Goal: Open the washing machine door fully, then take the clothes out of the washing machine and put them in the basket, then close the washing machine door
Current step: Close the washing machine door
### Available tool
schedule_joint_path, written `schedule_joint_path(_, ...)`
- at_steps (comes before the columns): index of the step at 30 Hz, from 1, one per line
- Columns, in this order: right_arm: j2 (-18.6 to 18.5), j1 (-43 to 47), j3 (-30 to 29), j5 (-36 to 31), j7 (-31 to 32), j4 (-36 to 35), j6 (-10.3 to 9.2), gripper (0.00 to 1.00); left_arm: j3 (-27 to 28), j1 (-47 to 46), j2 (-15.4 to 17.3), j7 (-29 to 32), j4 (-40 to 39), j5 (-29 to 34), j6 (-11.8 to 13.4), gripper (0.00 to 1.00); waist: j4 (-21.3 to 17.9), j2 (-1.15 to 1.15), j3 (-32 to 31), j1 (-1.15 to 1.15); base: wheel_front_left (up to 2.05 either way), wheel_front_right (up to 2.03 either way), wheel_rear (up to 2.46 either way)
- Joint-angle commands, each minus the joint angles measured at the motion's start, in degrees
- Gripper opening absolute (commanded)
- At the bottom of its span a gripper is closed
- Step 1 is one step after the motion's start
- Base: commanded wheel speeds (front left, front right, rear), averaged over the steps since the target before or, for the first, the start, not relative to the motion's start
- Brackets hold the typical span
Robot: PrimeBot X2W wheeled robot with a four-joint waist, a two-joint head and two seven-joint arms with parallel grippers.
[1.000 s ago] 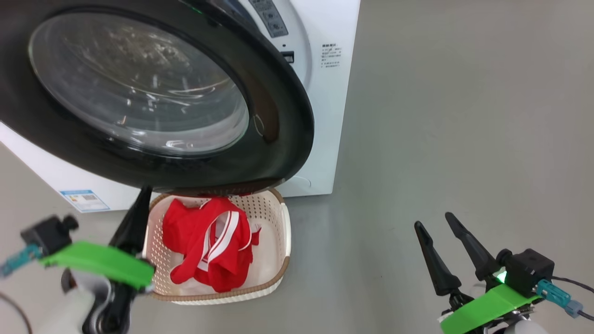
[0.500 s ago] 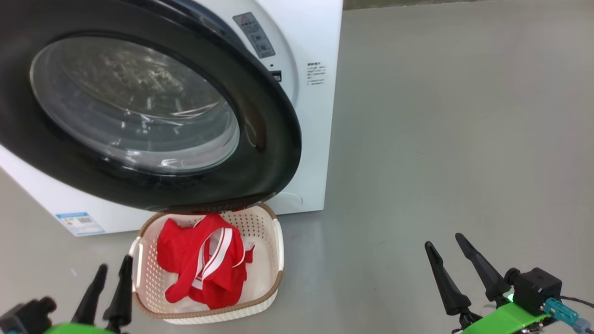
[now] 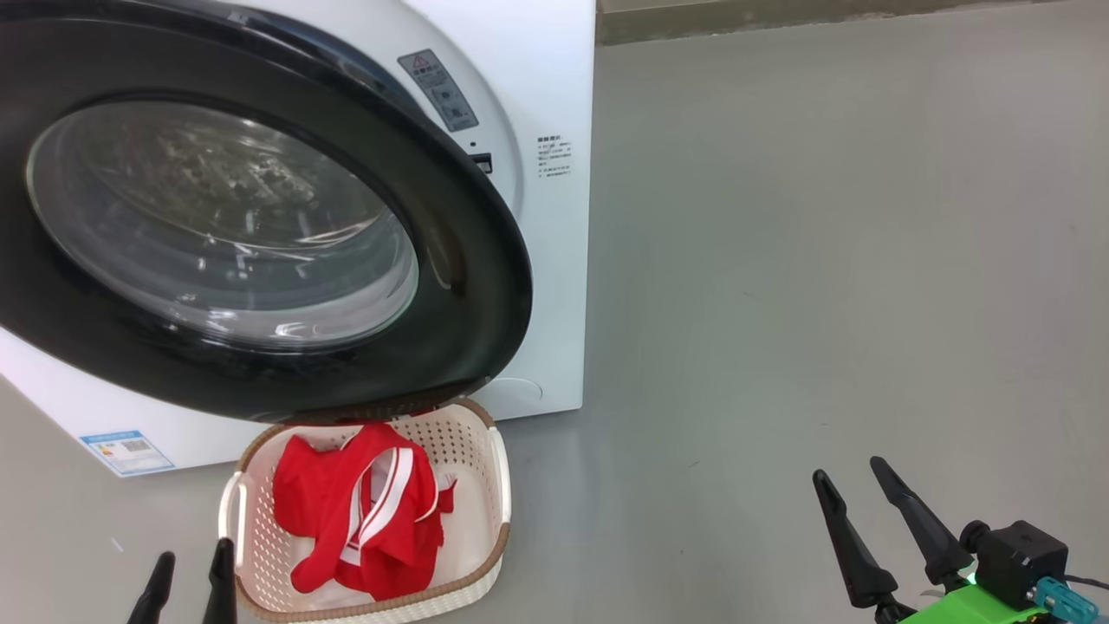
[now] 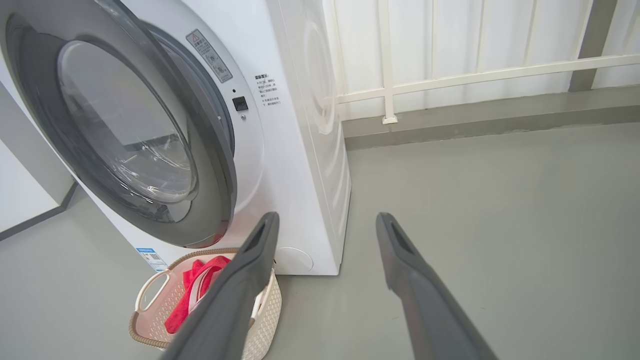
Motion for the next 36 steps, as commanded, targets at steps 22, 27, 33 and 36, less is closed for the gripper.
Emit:
schedule_joint_path(22, -0.6, 1.8, -2.0, -0.7, -0.4, -2.4, 0.36, 1.0, 8.4, 6.7, -7.2, -0.7, -11.9, 23.1, -0.3, 1.0, -0.1, 0.0, -1.6, 0.0, 0.0, 0.0, 0.0)
schedule_joint_path(27, -0.4, 1.8, -2.1, -0.7, -0.4, -2.4, 0.36, 1.0, 8.7, 7.2, -8.1, -0.7, -11.4, 23.9, -0.3, 1.0, 0.1, 0.0, -1.7, 0.0, 0.0, 0.0, 0.0)
schedule_joint_path(33, -0.4, 1.8, -2.2, -0.8, -0.4, -2.5, 0.36, 1.0, 8.8, 7.1, -8.5, -0.7, -11.5, 23.9, -0.3, 1.0, 0.4, 0.0, -1.6, 0.0, 0.0, 0.0, 0.0)
schedule_joint_path(36, -0.4, 1.7, -2.2, -0.8, -0.4, -2.6, 0.36, 1.0, 8.8, 7.0, -8.6, -0.7, -11.6, 23.9, -0.3, 1.0, 0.4, 0.0, -1.5, 0.0, 0.0, 0.0, 0.0)
